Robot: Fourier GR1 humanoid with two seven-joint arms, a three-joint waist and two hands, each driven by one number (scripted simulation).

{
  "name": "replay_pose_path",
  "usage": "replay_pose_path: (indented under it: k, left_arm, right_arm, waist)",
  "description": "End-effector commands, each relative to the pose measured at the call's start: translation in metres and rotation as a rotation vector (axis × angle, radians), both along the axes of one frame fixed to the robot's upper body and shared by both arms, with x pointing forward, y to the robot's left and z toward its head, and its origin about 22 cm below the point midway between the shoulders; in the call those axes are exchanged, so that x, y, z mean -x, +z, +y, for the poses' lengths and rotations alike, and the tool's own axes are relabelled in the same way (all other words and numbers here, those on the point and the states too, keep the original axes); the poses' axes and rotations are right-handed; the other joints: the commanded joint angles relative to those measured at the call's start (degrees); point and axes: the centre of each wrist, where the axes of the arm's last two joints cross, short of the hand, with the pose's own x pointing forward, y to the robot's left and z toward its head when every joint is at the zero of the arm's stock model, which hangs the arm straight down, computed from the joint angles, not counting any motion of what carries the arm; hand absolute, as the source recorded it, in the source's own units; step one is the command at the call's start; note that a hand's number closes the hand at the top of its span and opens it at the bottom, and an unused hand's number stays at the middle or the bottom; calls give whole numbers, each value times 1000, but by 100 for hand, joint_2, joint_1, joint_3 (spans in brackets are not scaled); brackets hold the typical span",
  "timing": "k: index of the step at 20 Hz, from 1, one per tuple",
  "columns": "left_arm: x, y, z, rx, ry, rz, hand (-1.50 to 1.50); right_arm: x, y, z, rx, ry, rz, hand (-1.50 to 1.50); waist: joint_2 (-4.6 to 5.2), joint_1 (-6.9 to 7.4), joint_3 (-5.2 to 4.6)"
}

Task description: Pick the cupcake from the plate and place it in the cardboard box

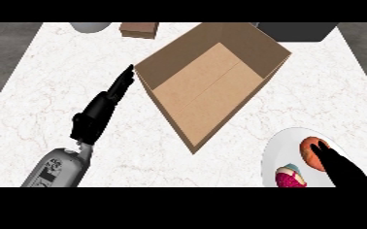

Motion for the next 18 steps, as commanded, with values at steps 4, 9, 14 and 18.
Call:
replay_pose_path:
  k: [4,9,14,18]
  left_arm:
    - [7,-23,9,-7,-7,-6,0]
    - [-10,9,4,-8,18,11,0]
    - [12,-9,7,-11,-2,-9,0]
    - [-6,7,5,10,2,9,0]
  right_arm:
    - [-15,-17,4,18,-38,67,-150]
    - [-8,-31,5,28,-56,45,-150]
    - [-32,-45,2,20,-31,24,-150]
    - [-23,-47,10,49,-18,36,-150]
  waist:
    - [-2,-12,4]
    - [-7,-37,5]
    - [-5,3,4]
    - [-5,-21,4]
